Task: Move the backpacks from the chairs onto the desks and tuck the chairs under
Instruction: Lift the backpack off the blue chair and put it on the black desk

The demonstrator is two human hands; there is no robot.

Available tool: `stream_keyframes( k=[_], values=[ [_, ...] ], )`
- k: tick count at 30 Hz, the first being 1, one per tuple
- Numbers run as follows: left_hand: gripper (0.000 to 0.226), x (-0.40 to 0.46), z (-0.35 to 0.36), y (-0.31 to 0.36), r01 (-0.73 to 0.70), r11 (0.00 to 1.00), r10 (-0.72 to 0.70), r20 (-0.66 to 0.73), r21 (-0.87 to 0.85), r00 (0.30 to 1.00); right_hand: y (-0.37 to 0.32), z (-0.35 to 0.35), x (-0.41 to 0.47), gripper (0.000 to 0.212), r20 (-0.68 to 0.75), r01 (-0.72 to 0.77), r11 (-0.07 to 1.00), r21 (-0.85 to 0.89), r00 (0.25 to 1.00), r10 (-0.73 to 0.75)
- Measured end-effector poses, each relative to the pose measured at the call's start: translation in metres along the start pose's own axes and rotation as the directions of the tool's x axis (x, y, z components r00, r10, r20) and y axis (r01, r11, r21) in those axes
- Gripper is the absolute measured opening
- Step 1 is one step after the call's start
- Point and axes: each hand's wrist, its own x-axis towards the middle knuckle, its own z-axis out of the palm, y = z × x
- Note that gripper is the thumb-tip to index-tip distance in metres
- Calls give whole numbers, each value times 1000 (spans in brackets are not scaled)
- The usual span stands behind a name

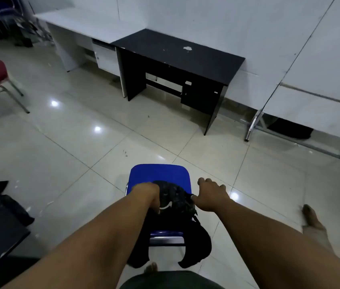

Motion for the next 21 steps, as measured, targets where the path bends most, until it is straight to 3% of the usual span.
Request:
stream_keyframes(
  k=[3, 7, 12, 16, 21],
  values=[
    [80, 1, 3, -6, 58, 998, -55, 185, -6, 981, -2, 3, 1, 54, 86, -18, 1000, 22, 996, 16],
    [71, -5, 9, -9, 87, 996, -79, 313, -12, 947, -6, 12, -3, 50, 223, -17, 999, 40, 975, 7],
    [74, -21, 8, -7, 171, 981, -127, 369, -87, 921, -14, 30, -2, 36, 353, 50, 992, 114, 931, -88],
    [81, -19, 14, -10, 170, 981, -116, 413, -95, 903, -19, 40, -1, 50, 439, 44, 992, 120, 894, -93],
    [75, -13, 22, -13, 137, 989, -111, 339, -53, 934, -18, 40, -1, 71, 481, 25, 983, 182, 870, -111]
  ],
)
